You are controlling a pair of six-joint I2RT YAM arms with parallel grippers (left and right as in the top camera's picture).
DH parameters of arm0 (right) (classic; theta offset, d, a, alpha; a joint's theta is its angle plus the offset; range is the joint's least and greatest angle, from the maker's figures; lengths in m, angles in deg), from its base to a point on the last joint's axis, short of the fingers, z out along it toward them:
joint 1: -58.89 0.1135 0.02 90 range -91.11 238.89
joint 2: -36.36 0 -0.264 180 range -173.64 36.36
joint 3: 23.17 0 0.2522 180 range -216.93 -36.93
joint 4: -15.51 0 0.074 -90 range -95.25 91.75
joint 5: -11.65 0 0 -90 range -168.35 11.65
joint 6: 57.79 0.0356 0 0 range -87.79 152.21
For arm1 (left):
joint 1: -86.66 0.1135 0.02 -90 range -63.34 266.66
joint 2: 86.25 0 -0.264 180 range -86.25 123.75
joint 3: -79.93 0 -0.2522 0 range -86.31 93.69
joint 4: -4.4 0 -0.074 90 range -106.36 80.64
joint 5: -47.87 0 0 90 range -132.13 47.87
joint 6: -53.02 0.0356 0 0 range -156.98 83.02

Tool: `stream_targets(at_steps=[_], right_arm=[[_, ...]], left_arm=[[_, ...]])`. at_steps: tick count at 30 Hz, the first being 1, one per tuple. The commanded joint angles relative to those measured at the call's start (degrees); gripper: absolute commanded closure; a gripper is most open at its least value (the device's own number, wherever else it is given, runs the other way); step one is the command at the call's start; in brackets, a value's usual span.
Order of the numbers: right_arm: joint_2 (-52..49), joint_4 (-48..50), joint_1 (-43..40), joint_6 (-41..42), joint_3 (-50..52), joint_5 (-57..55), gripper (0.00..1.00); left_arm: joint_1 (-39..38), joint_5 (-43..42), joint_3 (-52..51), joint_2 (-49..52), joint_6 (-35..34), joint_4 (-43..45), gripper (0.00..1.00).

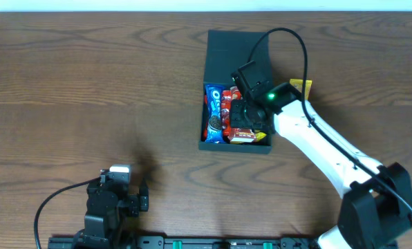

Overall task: Pack container
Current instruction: 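Carry the Hello Panda box with the right gripper into the box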

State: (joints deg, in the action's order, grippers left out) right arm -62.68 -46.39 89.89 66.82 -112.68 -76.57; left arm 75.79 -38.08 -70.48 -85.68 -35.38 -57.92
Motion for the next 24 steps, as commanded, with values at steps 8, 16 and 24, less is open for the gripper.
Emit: stream_targets(at_steps=[8,16,24], right_arm=[[-3.3,3.7,0.9,-2.4,-1.4,0.2,0.55],[-4.6,5.0,0.9,-2.6,-1.4,0.2,0.55],[-6.0,5.1,0.9,-2.7,-1.4,0.2,0.50]], left_arm=[[0.4,0.8,-2.9,-0.4,0.6,-2.3,0.05],[0.4,0.8,-2.9,-0.4,0.6,-2.3,0.05],[0.4,0.8,-2.9,-0.4,0.6,-2.3,0.05]])
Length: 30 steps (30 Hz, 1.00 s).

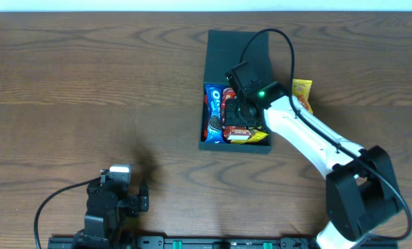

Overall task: Pack container
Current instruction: 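Carry the Hello Panda box with the right gripper into the box, then push the Hello Panda box down between the packs and release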

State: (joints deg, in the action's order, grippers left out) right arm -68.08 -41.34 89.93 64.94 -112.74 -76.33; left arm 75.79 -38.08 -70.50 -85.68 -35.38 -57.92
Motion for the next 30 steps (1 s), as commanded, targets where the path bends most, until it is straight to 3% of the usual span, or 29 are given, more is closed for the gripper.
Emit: stream_targets(at_steps=[1,3,11,24,30], right_arm=[[-0.6,0.2,0.9,-1.2,-1.3,-0.1,0.30],[-0.6,0.3,0.9,-2.7,-1.3,-0.1,0.01],[1.1,-1.9,0.9,-3.3,-3.3,-0.5,0.01],[13.3,-13.1,1.2,-4.0,-11.2,0.2,0.01],[12.9,-12.7,2.4,-12.5,-10.6,3.0,0.01]], left_arm=[[0.4,0.8,-2.9,-0.4,0.6,-2.3,0.05],[0.4,0.8,-2.9,-0.4,0.6,-2.3,0.05],[0.4,0.8,-2.9,-0.4,0.6,-2.3,0.05],[0.4,0.8,-2.9,-0.4,0.6,-2.3,0.05],[0.4,0.8,-2.9,-0.4,0.6,-2.3,0.05]])
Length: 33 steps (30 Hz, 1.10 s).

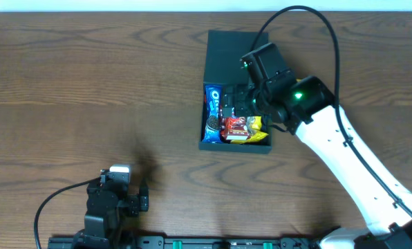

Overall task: Pack container
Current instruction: 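Push the Hello Panda box down between the packs and release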

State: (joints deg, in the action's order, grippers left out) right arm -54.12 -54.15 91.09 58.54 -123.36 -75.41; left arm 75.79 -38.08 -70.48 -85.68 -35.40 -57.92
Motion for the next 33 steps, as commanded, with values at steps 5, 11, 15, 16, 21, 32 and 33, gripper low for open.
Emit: stream_targets(at_steps=[5,11,15,16,21,32,33], right_arm=[[-3.3,3.9,1.2,-19.8,1.9,16.2,0.01],[-4.3,10.3,-1.8,-26.6,6.1,35.0,0.01],[-4.3,11.3,-5.1,-26.6,11.6,37.0,0.01],[-4.3,12.0,-5.6,-27.7,12.7,38.6,0.01],[-4.3,21.6,-9.2,-35.0,20.7,53.3,0.01],[-4.4,28.2,-12.4,-36.5,24.0,54.6,0.01],[-4.5,28.4,-12.5,-36.9,24.1,54.5,0.01]], left_arm=[[0.4,0.8,-2.9,-0.4,0.6,-2.3,0.05],[0.4,0.8,-2.9,-0.4,0.6,-2.3,0.05],[0.4,0.8,-2.9,-0.4,0.6,-2.3,0.04],[0.4,0.8,-2.9,-0.4,0.6,-2.3,0.05],[0.4,0.8,-2.9,-0.4,0.6,-2.3,0.05],[0.4,0.8,-2.9,-0.4,0.6,-2.3,0.04],[0.4,0.8,-2.9,-0.4,0.6,-2.3,0.05]])
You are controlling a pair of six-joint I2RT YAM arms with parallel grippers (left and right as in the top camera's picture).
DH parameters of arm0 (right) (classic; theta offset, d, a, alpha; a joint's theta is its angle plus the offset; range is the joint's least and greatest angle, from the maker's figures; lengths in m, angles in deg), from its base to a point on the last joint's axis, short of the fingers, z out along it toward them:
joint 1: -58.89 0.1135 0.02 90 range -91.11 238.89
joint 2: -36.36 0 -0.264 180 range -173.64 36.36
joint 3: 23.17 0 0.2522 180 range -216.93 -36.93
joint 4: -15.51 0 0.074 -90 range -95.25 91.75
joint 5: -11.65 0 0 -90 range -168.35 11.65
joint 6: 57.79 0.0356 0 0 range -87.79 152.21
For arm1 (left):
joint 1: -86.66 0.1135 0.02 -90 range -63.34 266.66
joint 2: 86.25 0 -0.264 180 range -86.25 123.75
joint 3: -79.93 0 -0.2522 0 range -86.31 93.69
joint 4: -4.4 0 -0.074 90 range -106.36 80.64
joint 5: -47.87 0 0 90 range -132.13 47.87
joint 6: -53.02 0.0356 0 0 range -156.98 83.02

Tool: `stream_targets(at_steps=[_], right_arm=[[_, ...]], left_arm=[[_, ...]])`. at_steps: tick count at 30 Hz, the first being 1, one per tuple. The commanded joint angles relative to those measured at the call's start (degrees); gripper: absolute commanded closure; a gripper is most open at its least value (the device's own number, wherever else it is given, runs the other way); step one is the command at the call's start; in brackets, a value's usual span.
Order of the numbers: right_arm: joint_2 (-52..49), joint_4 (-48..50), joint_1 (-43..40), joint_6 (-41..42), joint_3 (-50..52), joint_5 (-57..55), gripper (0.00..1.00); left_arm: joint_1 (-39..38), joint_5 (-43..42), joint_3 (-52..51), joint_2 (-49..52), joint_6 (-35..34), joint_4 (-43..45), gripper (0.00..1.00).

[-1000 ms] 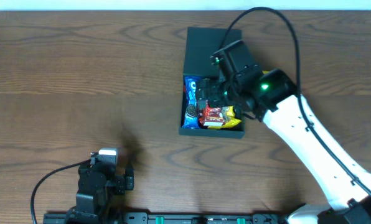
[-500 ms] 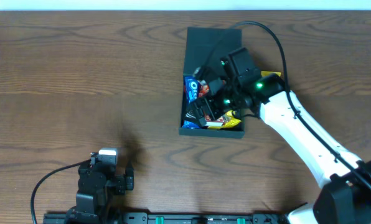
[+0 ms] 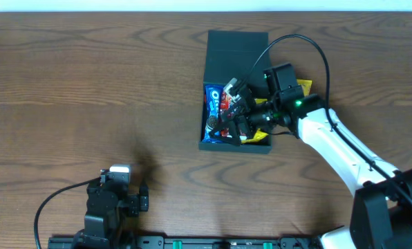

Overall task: Pack container
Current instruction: 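Push the Hello Panda box down between the packs and release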

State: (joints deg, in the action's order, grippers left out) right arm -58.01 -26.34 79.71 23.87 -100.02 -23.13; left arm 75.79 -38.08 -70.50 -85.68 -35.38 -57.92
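The black container (image 3: 204, 104) lies open at the table's middle right, its lid (image 3: 237, 45) folded away at the far side. A blue cookie pack (image 3: 211, 104), red snack packs (image 3: 227, 104) and a bit of yellow wrapper (image 3: 259, 136) lie inside. My right gripper (image 3: 231, 111) reaches leftward low over the red packs, its fingers spread apart, nothing clearly held. A yellow packet (image 3: 303, 86) lies on the table just right of the container, partly hidden by the right arm. My left gripper (image 3: 142, 198) rests at the near left edge, far from everything.
The right arm's white link (image 3: 337, 149) crosses the table from the near right corner toward the container. A black cable (image 3: 310, 45) loops above it. The left arm (image 3: 102, 204) sits folded at the front edge.
The right gripper was raised above the container's right half; it now sits lower, turned to point left across the snacks. The yellow packet beside the container shows again. The left arm is unchanged.
The right gripper was down among the snacks in the container's near right part, then slightly further left on the red packs. It then stood lifted over the box, and now it lies turned leftward over the packs. The yellow packet outside stayed put.
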Motion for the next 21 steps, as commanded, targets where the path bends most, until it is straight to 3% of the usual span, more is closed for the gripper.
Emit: stream_targets(at_steps=[1,21], right_arm=[[-0.7,0.6,-1.3,-2.6,0.8,2.3,0.01],[-10.3,4.1,-1.7,-4.6,0.8,2.8,0.01]], left_arm=[[0.4,0.8,-2.9,-0.4,0.6,-2.3,0.05],[0.4,0.8,-2.9,-0.4,0.6,-2.3,0.04]])
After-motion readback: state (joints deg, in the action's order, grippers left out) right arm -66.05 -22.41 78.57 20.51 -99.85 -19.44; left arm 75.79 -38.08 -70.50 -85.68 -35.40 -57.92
